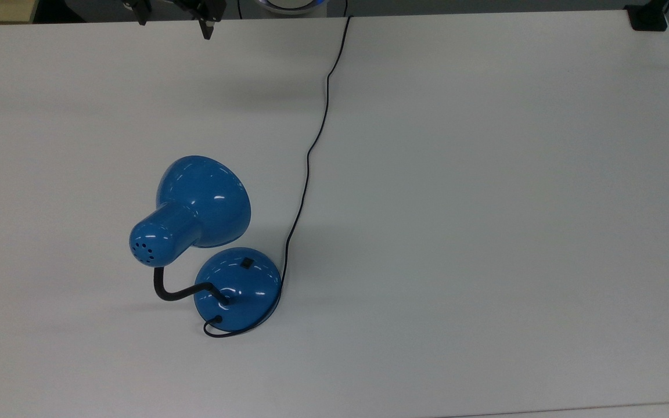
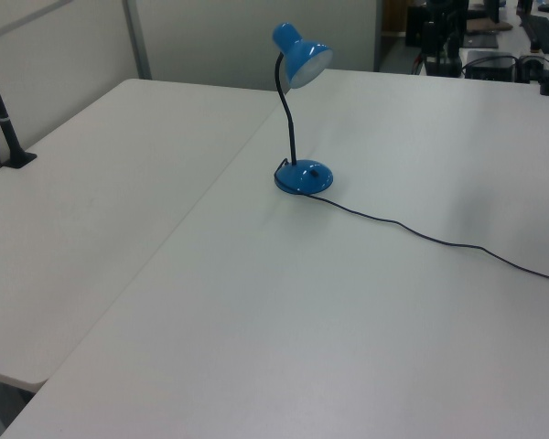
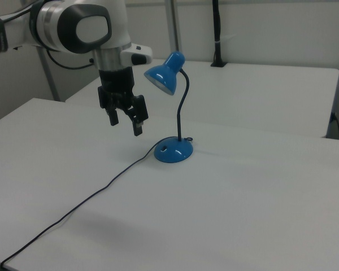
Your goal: Turn on the lamp
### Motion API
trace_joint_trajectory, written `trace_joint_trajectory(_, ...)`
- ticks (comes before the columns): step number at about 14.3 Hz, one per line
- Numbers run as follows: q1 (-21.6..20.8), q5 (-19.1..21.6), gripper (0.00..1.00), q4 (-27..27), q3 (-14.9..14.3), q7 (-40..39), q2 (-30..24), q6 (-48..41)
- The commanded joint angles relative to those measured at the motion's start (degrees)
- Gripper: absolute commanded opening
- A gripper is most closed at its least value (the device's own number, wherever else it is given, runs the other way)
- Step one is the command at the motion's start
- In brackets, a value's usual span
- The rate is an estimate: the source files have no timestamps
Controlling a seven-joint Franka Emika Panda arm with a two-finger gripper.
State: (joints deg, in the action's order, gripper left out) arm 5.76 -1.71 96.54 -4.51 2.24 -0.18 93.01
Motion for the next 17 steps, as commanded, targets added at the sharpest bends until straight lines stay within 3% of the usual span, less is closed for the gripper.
trace_joint_trajectory(1, 0.6, -0.2, 1.0, -2.6, -1.3, -1.1, 0.3, -2.6)
trace_joint_trajectory(17, 1.5, 0.1, 1.0, -2.5, -1.4, -3.1, 1.1, -2.6)
